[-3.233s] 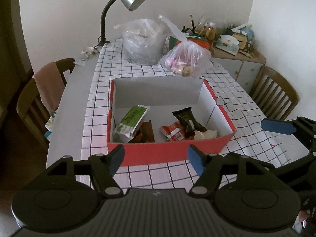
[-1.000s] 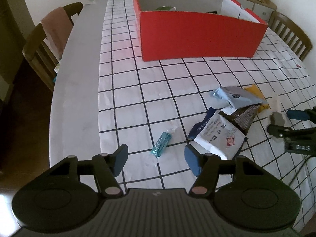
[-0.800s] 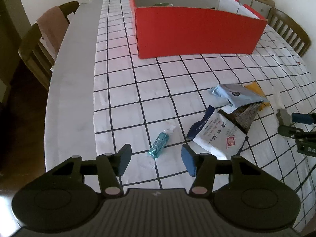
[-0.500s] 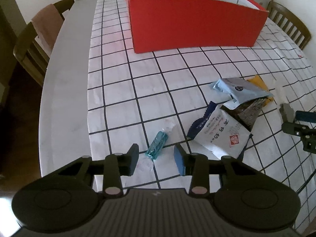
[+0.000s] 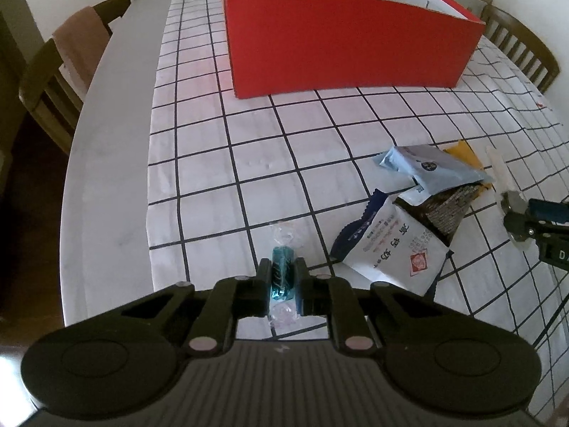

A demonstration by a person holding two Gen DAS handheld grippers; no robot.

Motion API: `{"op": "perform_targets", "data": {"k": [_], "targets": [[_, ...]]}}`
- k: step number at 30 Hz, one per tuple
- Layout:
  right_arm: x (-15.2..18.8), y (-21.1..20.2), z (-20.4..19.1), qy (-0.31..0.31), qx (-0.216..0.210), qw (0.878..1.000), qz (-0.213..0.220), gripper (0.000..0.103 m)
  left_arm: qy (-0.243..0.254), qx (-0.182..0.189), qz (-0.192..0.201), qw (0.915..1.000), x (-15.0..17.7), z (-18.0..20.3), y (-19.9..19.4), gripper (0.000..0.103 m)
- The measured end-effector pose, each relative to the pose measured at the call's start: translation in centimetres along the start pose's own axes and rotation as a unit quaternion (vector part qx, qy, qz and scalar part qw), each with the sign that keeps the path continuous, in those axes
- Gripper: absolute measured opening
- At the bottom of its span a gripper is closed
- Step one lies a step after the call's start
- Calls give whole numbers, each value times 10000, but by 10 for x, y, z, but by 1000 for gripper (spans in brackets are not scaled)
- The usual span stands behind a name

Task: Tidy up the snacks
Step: 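Grasp the teal wrapped candy with the left gripper while the right grasps the clear plastic tray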

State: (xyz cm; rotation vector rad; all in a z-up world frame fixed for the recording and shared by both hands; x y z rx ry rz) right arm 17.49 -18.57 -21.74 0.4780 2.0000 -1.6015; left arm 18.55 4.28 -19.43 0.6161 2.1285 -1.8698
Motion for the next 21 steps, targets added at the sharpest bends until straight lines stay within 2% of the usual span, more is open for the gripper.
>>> {"op": "perform_targets", "data": {"k": [2, 11, 21], "targets": [[2, -3, 2, 27, -1, 10000, 29, 38, -43, -9, -12, 10000, 1, -1, -1, 12], [9, -19, 3, 222, -159, 9995, 143, 38, -430, 130, -75, 9990, 3, -7, -13, 12], [2, -53, -5, 325, -421, 9976, 438, 38, -706, 287, 157, 9970, -2, -5, -52, 12]]}}
Point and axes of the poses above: each gripper's, at about its wrist camera, not at the fingertips, and y roughly the way its jaws point, z to its right, x to its underside, the point moved 6 cm from there along y, roughly the way its jaws point, and after that the axes turned 9 degrees about -x, right-handed, at the moved point
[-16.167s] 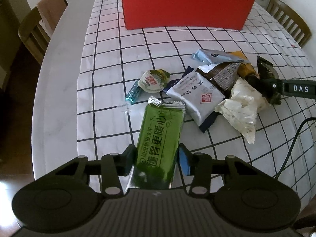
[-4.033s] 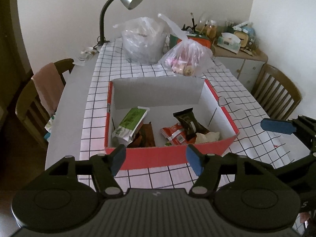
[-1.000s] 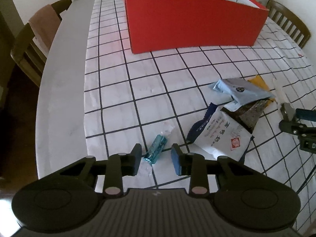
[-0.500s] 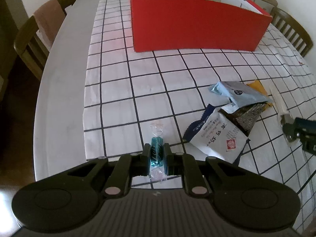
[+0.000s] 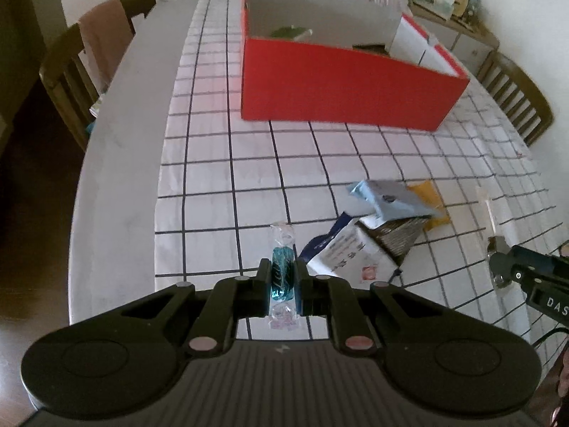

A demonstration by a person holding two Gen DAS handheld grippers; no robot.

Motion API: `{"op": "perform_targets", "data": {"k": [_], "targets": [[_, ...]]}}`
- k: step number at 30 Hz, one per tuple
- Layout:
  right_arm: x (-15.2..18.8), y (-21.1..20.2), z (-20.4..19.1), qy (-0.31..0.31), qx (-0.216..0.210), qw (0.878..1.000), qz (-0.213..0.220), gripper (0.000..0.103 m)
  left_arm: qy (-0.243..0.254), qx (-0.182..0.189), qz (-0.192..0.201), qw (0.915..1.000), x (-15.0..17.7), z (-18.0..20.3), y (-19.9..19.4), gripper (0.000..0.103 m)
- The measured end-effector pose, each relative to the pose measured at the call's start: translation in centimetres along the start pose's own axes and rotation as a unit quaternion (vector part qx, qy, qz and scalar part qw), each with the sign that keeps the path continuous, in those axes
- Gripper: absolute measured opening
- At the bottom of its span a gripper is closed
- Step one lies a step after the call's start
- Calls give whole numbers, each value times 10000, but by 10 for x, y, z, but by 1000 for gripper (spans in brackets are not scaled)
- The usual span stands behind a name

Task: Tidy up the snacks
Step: 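Grasp the teal wrapped candy with the left gripper while the right grasps the clear plastic tray, then carry the candy and clear tray into the red box and open both grippers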

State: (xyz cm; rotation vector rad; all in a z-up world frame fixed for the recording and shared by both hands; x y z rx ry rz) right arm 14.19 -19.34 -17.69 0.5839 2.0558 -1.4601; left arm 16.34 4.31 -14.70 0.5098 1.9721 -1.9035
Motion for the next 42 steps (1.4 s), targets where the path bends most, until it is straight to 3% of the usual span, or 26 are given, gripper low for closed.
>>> {"op": "perform_targets", "data": {"k": [10, 22, 34, 42], "targets": [[-34, -27, -17, -223, -252, 9988, 365, 38, -164, 41, 326, 9993, -28, 8, -37, 12], [-94, -35, -28, -454, -538, 9948, 740, 38, -87, 89, 792, 9968, -84, 33, -63, 12], [-152, -10, -26, -690, -665, 9921, 804, 38, -89, -92, 1031, 9946, -141, 46, -56, 12], [-193, 22, -16, -719, -669, 9923, 755, 38, -106, -264, 946, 9951, -182, 55, -30, 12]]}}
Point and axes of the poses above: each gripper's, at about its wrist camera, not at the fingertips, and y roughly the way its jaws point, z to its right, x to its underside, the point moved 6 cm from there along y, roughly the way its jaws point, and after that the axes turned 9 degrees about -x, right-handed, at the moved point
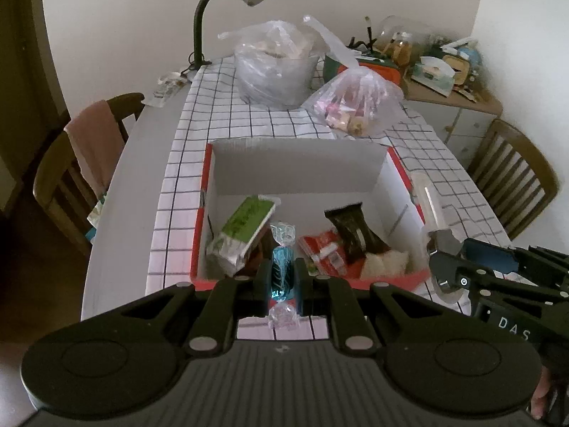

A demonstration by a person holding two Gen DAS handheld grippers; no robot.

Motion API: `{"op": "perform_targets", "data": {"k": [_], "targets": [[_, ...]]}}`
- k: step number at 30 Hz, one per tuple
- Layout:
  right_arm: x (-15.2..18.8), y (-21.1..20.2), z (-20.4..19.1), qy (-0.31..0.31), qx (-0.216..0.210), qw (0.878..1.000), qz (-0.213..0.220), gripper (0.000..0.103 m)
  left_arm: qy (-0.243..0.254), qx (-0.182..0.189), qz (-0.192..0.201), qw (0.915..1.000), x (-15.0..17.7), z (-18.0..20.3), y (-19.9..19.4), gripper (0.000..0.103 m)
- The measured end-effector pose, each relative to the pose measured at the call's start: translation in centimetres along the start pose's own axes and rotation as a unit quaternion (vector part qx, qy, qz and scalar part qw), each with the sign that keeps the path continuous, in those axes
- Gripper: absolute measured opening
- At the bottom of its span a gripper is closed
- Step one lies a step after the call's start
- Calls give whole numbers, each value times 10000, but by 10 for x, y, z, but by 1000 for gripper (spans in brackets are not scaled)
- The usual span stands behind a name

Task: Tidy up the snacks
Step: 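Carry the candy and clear tray into the red box and open both grippers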

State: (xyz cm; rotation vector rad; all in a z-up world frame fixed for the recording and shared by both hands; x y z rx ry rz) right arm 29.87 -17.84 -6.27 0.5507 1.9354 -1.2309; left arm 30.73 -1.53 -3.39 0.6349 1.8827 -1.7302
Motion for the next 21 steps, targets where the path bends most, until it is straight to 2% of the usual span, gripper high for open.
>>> {"op": "perform_targets", "data": {"k": [10, 21], "targets": [[-18, 41, 28, 47, 66, 9997, -217, 38, 78, -181, -193, 9996, -31, 10, 48, 12], [-17, 98, 42, -95, 121, 9978, -645, 38, 239, -335, -570, 9975, -32, 15, 104, 12]]}}
Point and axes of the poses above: each gripper's, at about its wrist camera, not at the fingertips, and y roughly the way its jaws point, z to its right, x to its underside, the point moved 6 cm from there along y, roughly the way its jaws point, and after that the axes turned 9 degrees about -x, right-handed, at the moved point
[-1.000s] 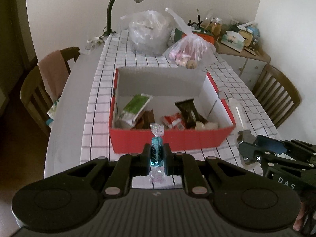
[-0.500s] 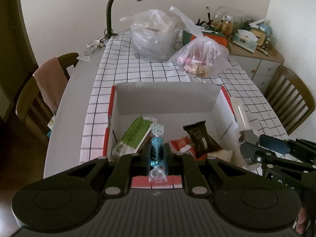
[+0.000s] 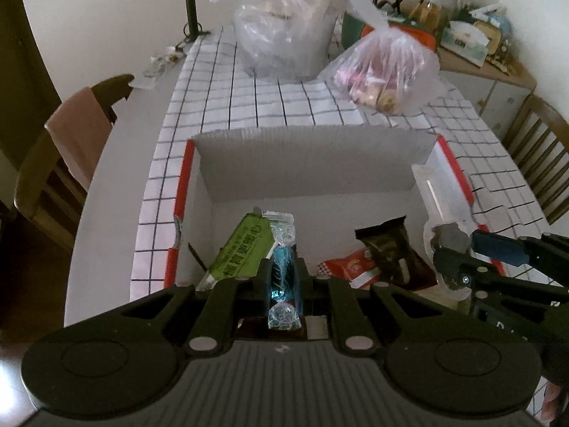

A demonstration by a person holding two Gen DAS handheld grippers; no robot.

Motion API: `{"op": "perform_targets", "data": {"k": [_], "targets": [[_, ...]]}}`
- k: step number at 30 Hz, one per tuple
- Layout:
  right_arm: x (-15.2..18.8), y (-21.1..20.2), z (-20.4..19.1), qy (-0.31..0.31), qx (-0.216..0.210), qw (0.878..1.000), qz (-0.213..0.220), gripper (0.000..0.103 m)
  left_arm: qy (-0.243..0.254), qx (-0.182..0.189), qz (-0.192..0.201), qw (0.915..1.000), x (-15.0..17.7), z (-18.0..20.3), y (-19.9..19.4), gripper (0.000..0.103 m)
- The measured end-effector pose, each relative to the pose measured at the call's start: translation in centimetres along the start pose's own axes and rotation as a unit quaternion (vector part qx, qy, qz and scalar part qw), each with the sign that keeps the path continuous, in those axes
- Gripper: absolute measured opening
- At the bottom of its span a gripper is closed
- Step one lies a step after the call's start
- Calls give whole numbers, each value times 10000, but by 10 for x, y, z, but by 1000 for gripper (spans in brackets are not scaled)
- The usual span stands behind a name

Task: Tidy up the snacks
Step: 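Carry the candy and clear tray into the red box and open both grippers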

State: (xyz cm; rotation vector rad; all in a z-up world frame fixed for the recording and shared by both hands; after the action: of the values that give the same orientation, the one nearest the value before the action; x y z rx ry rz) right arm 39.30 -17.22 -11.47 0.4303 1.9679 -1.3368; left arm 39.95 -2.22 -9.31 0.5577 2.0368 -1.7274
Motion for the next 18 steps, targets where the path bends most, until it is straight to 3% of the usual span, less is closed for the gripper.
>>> {"op": "perform_targets", "data": {"k": [18], "targets": [[12, 42, -5, -295, 1, 9986, -437, 37, 311, -32, -461, 9984, 9, 15, 47, 12]]}}
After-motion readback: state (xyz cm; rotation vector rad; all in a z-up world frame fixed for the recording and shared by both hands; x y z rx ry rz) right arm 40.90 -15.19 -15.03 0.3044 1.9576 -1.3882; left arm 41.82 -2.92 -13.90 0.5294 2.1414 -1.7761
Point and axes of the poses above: each gripper's, at about its wrist camera, not at the fingertips, and y roughly the way its jaws point, z to its right, x to its underside, the point moved 6 cm from there along y, roughly the way its jaws point, and after that the axes turned 9 degrees about -x, right-handed, at the moved point
